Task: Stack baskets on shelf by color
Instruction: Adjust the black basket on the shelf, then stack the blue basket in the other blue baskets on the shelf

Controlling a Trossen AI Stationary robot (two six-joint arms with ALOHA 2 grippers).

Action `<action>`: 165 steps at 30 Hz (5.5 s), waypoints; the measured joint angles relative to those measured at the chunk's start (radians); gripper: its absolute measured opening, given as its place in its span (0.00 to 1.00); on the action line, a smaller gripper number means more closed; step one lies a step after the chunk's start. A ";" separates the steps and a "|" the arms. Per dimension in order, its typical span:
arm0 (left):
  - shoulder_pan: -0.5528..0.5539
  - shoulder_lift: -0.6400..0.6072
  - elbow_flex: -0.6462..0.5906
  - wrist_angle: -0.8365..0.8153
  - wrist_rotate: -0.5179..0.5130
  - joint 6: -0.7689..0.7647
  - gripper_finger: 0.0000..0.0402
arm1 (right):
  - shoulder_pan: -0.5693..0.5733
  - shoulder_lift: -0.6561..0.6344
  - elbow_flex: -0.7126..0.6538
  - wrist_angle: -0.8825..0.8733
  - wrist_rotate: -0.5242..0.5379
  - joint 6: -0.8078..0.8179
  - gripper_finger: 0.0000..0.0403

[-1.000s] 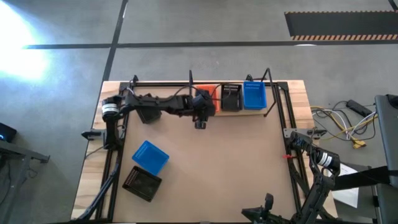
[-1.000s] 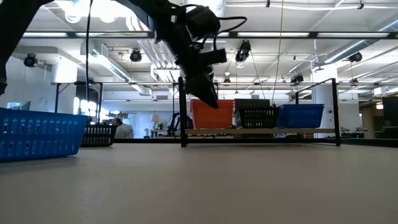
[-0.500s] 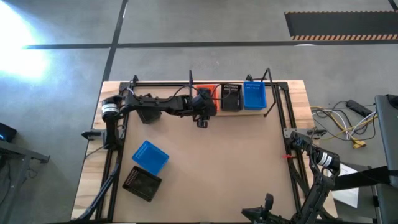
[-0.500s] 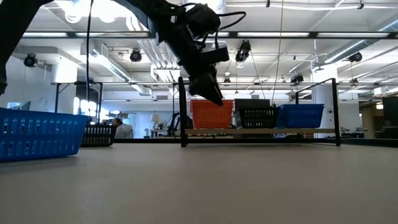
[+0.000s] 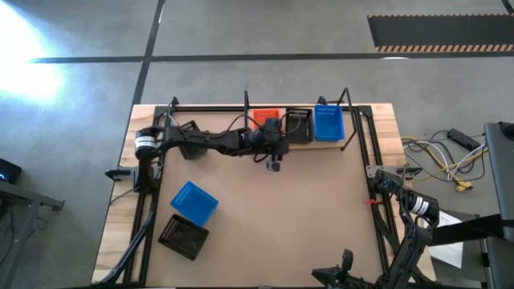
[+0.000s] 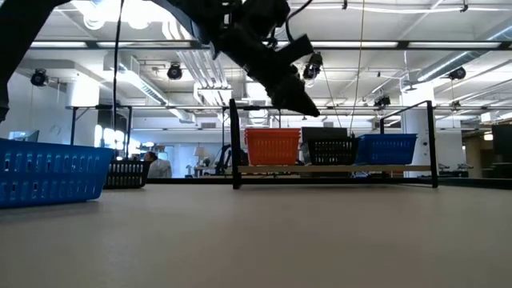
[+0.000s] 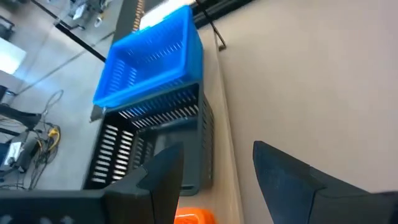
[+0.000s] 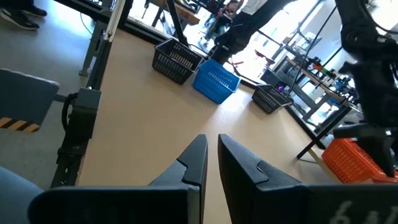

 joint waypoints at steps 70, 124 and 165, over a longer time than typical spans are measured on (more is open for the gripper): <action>0.040 0.212 0.115 0.092 -0.022 -0.123 0.26 | -0.002 0.000 0.000 -0.017 0.001 0.012 0.08; 0.022 0.177 0.083 0.120 -0.035 0.003 0.05 | -0.001 0.000 0.000 -0.015 0.000 0.020 0.08; -0.927 -0.612 -0.538 -0.526 -0.605 -1.282 0.30 | -0.062 0.000 -0.231 -0.009 0.079 0.385 0.08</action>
